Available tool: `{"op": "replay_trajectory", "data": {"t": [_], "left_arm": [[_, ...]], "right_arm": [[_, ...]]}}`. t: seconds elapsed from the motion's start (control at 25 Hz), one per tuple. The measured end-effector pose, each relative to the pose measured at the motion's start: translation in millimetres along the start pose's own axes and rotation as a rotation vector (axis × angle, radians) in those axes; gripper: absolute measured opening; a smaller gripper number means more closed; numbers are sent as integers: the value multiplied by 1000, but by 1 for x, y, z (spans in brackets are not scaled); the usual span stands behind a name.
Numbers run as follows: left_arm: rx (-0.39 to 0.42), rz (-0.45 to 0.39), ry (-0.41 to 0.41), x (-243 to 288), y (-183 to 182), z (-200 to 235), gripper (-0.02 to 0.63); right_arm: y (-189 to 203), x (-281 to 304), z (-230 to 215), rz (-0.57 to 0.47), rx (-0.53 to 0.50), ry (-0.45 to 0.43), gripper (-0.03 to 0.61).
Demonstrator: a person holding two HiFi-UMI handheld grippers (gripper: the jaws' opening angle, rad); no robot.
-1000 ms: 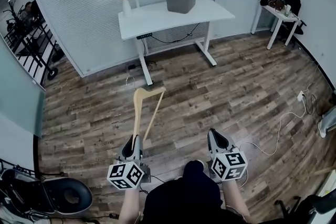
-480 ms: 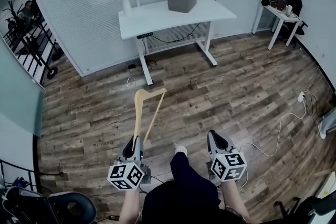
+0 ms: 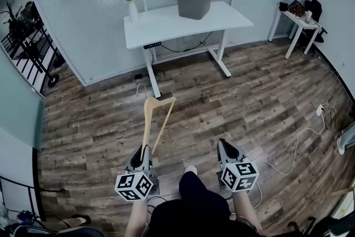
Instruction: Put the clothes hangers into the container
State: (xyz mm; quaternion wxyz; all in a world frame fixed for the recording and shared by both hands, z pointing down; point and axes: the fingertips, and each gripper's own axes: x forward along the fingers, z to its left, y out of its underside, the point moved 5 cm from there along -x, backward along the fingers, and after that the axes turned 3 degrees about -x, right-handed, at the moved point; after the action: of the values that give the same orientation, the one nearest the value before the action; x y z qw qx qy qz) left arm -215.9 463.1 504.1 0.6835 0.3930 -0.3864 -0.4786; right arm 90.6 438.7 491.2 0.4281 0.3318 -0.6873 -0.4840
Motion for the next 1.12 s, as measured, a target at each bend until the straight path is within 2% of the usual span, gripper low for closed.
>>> {"op": "replay_trajectory", "data": {"t": [0.24, 0.68, 1.12], "left_arm": [[4, 16, 5, 60, -14, 12, 57], [7, 40, 20, 151, -33, 28, 57], [15, 63, 39, 203, -37, 32, 57]], "right_arm": [[-23, 52, -19, 5, -7, 2, 28], [-42, 128, -47, 32, 15, 5, 28], [-50, 170, -73, 39, 21, 24, 29]]}}
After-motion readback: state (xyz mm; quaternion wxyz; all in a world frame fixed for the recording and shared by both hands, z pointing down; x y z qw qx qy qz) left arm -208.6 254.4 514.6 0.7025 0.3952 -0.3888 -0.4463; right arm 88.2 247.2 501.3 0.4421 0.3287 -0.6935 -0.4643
